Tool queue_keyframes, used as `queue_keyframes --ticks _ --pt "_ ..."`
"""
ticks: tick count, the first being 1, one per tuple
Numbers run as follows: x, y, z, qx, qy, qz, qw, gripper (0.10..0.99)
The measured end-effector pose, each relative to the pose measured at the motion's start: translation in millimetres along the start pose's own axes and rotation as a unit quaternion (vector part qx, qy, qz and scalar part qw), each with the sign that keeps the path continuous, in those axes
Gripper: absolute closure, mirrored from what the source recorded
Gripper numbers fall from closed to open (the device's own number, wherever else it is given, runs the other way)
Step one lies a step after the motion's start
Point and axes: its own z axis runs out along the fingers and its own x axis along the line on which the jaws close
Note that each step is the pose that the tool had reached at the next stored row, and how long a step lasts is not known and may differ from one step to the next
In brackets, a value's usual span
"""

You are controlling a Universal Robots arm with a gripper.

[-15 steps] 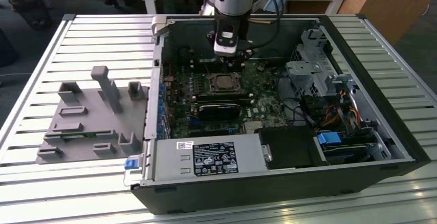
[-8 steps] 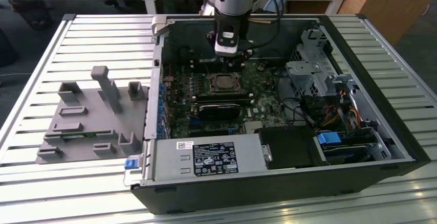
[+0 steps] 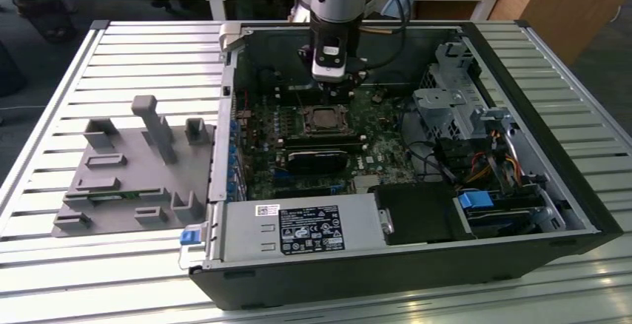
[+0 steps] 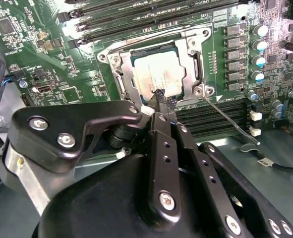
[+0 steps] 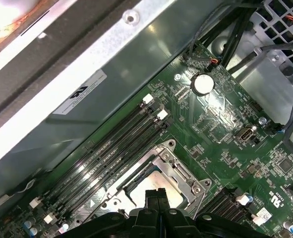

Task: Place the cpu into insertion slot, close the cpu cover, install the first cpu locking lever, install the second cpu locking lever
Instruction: 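Install the first cpu locking lever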

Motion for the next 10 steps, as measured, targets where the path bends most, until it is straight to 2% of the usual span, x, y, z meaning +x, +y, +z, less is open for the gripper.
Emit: queue_keyframes --ticks 10 --pt "0.0 0.0 0.0 -0.0001 0.0005 -0.014 0.9999 0.965"
